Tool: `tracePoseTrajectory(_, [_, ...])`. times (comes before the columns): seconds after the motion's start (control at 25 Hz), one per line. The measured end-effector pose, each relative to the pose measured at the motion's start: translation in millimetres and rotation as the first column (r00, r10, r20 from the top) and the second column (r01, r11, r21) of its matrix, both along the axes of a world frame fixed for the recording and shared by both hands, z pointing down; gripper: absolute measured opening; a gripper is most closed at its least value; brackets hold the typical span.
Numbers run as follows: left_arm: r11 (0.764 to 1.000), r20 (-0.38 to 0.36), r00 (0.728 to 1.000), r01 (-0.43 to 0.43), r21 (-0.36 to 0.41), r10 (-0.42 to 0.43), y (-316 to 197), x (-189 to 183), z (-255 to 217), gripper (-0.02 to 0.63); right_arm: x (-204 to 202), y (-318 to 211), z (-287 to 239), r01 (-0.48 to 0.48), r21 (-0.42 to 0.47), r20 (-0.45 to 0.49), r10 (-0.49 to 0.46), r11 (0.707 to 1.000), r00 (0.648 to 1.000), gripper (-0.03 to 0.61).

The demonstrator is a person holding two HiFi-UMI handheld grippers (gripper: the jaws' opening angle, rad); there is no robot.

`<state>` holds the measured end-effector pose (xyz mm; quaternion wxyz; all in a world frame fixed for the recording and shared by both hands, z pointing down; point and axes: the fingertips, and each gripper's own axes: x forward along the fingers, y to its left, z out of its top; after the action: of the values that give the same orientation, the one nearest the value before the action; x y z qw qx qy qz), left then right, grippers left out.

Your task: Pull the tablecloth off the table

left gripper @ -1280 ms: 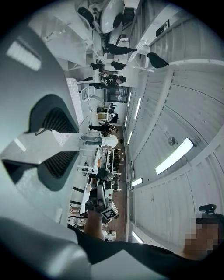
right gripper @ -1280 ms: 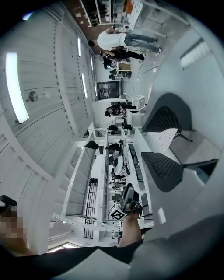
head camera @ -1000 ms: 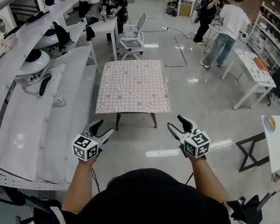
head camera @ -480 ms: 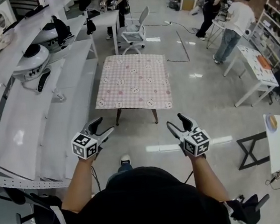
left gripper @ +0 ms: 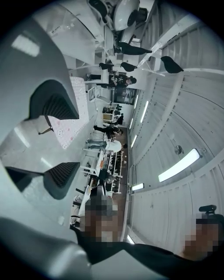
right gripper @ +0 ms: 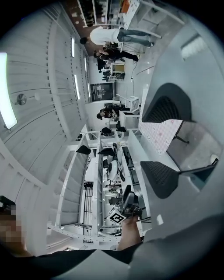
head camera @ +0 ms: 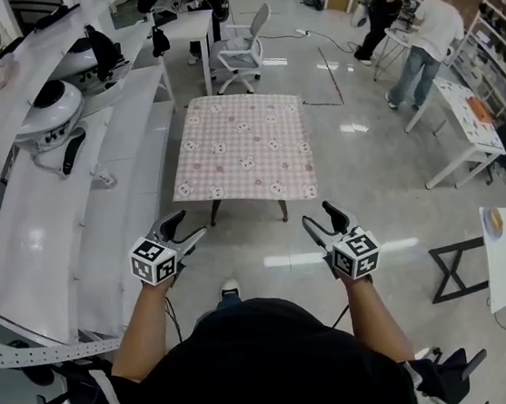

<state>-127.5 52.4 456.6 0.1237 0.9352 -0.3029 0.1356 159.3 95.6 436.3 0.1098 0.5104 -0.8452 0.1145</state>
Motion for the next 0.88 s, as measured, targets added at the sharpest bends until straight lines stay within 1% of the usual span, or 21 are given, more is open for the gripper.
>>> tracePoseTrajectory(0.2, [0.999,0.063,0.997,-0.033,0.003,0.033,-37,-5,11,0.295,-9,-33,6,-0.015,-0.021,-0.013,0.015,1.000,1.000,0.310])
tracePoseTrajectory(0.52, [0.994,0.061,0.993,-0.102,-0.029,0.103,-93,-5,30,0.295,-19,-81,9,-0.065,-0.043,-0.044,0.063,0.997,0.997,0.314])
tracePoseTrajectory(0.76, [0.989,0.078,0.986,-0.147,-0.025,0.149,-135,-20,37,0.295,-33,-114,6,-0.112,-0.041,-0.048,0.110,0.993,0.993,0.314])
tracePoseTrajectory(0.88, [0.987,0.048,0.986,-0.158,-0.027,0.160,-152,-24,32,0.295,-39,-127,0,-0.133,-0.030,-0.045,0.131,0.991,0.990,0.314])
